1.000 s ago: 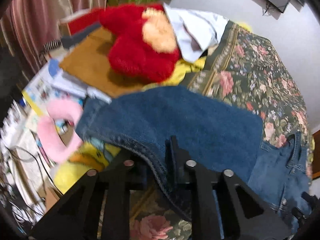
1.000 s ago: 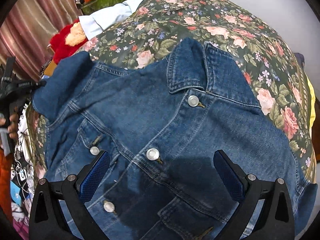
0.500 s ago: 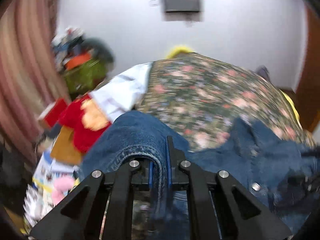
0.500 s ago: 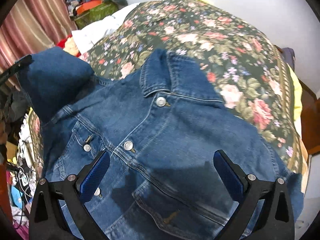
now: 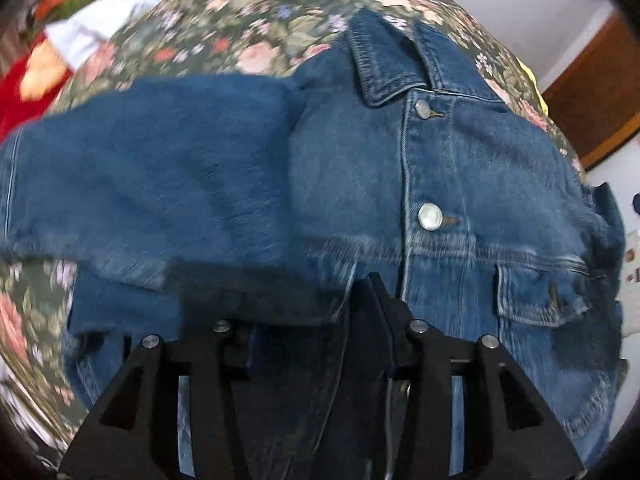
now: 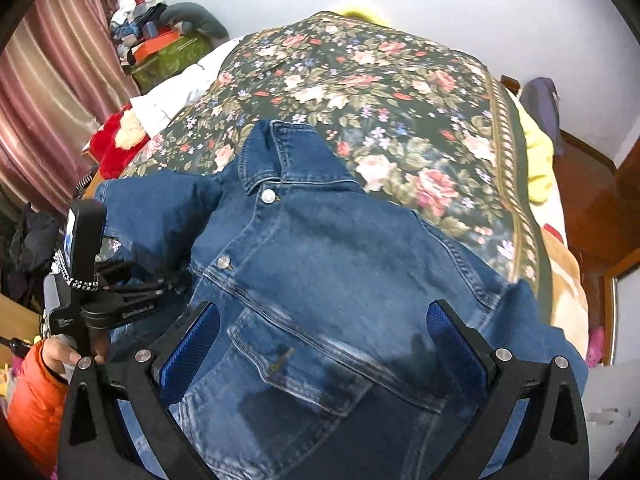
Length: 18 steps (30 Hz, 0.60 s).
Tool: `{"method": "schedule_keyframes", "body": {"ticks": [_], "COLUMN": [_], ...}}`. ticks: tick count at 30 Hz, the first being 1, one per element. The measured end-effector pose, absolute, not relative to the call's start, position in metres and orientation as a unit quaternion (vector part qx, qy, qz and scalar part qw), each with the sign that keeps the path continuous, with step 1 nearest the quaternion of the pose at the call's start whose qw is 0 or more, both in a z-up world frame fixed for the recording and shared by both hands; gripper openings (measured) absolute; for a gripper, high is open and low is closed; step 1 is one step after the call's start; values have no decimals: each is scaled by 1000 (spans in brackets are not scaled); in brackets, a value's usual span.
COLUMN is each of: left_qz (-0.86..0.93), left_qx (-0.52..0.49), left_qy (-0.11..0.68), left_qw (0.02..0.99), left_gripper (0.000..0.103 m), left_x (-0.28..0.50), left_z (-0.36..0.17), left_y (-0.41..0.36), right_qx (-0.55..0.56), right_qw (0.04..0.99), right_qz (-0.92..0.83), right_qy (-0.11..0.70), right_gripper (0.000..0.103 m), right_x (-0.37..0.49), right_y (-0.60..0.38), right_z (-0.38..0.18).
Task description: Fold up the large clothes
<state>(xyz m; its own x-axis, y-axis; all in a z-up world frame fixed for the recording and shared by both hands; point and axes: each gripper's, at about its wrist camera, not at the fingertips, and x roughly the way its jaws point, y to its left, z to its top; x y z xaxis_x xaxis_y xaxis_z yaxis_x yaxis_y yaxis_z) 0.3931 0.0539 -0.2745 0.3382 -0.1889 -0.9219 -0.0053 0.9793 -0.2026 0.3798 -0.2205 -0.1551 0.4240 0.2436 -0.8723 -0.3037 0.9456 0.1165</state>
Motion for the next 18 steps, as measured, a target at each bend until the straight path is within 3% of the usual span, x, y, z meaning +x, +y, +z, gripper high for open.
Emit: {"method": "schedule_keyframes", "body": {"ticks": [2, 8, 18], "left_qz": [-56, -17, 86], "left_qx": [-112, -204, -285], "left_qy": [565, 494, 500], "left_qw": [816, 845, 813], "left_gripper": [49, 76, 76], "left_x": [383, 354, 378], "left_z": [-265, -223, -272], "left_y": [71, 154, 251], "right_qx": [-29, -13, 3], "right_qw": [845, 844, 837], "right_qz": [160, 162, 164], "right_qy": [510, 512, 522], "right_gripper": [103, 103, 103], "right_x": [379, 385, 396], "right_y": [-225, -226, -216], "right_z": [-154, -159, -172]}}
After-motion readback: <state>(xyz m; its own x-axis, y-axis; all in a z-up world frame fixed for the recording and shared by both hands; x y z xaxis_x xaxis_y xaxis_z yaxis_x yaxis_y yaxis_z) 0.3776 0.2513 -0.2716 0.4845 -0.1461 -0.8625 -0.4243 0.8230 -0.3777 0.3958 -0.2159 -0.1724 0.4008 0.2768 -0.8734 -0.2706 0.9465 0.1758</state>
